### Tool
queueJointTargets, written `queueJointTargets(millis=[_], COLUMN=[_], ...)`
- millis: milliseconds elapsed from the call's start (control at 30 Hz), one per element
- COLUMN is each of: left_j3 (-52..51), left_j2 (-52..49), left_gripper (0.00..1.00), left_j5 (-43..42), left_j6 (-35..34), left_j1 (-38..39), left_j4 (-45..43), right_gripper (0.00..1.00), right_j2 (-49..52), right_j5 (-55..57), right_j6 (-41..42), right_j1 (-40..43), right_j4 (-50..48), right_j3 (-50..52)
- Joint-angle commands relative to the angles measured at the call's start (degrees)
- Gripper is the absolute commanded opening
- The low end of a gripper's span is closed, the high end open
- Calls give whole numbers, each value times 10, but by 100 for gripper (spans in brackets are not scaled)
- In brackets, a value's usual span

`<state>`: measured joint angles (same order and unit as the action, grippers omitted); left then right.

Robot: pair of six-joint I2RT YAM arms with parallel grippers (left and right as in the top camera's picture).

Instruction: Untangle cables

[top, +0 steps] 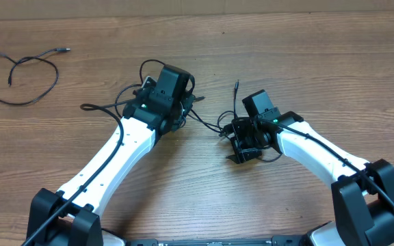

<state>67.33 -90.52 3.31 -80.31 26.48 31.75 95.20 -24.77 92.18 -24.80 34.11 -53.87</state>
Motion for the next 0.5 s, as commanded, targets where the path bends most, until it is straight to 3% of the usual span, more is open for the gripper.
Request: queueJointTargets(millis=[0, 133, 467], left_j3=[11, 11, 11], left_j2=[14, 14, 14], left_gripper=[5, 4, 5], left_j5=[18, 18, 8], left_j6=[37, 37, 36], left_j1=[-7, -7, -7], left_j4=[2, 9, 27], right_gripper=[63, 69, 69], right_j2=[0, 0, 0], right_j5=[50, 71, 85], right_j6=[15, 56, 57], right_j1=[2, 2, 2], right_j4=[-1, -3, -9], right_j3=[2, 2, 2])
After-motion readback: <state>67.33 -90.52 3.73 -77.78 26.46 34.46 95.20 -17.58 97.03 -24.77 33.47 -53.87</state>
